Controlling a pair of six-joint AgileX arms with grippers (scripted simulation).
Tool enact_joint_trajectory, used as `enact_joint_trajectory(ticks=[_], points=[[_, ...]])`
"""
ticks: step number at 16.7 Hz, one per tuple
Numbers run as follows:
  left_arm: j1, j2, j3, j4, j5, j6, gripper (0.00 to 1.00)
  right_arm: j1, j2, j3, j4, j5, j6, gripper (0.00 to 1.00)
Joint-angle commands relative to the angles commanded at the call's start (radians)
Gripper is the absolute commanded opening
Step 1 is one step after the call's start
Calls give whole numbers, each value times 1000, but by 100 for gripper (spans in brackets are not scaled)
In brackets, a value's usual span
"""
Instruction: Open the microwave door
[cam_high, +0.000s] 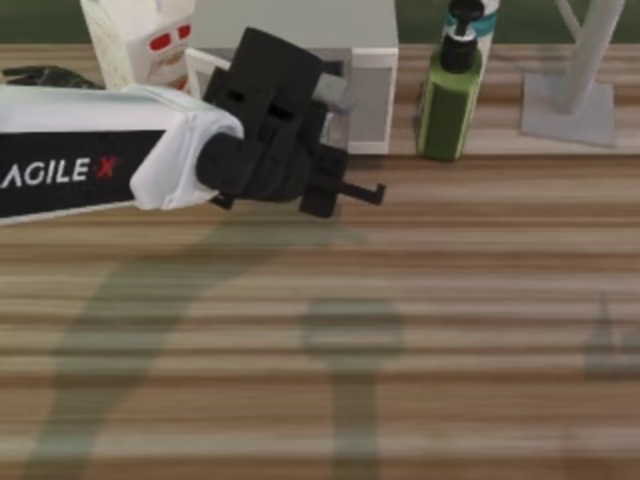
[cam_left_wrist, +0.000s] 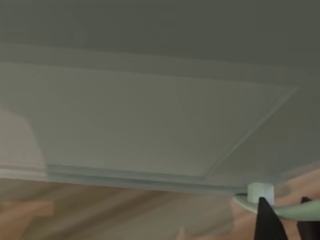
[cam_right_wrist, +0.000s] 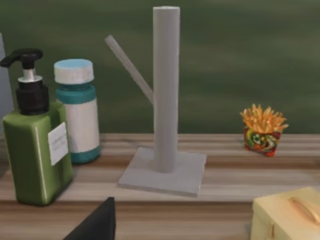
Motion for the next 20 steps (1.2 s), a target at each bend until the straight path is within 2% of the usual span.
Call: enact_joint_trajectory(ticks=[15,20], points=[[0,0,0,0,0,0,0,0,0,0,0,0,0,100],[7,-16,-18,8,26,24,0,0,0,0,0,0,0,100]])
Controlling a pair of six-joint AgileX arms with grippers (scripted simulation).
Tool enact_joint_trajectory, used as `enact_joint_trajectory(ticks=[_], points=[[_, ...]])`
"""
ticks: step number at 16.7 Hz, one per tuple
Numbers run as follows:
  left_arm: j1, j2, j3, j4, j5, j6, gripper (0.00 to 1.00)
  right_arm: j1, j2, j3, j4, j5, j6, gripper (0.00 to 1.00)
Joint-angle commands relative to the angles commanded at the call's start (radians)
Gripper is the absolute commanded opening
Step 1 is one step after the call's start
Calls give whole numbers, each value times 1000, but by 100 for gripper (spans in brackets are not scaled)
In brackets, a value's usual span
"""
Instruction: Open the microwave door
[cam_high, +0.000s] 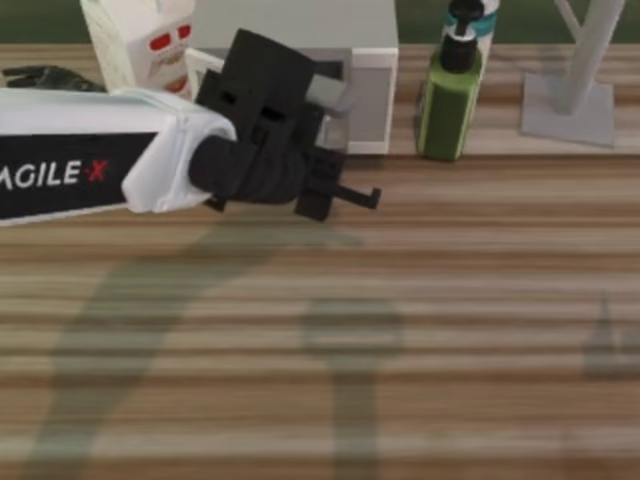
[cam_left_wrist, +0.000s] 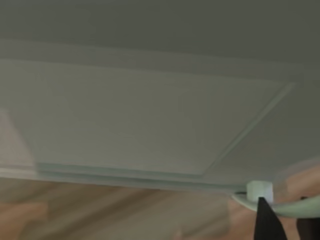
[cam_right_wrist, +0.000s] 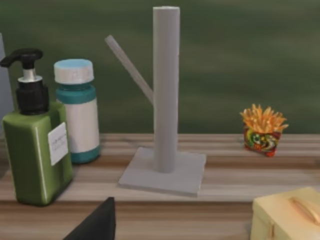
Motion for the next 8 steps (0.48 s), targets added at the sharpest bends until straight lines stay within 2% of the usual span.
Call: enact_joint_trajectory(ticks=[8], points=[[6,-5,-11,1,8,14,0,0,0,0,0,0,0,100]])
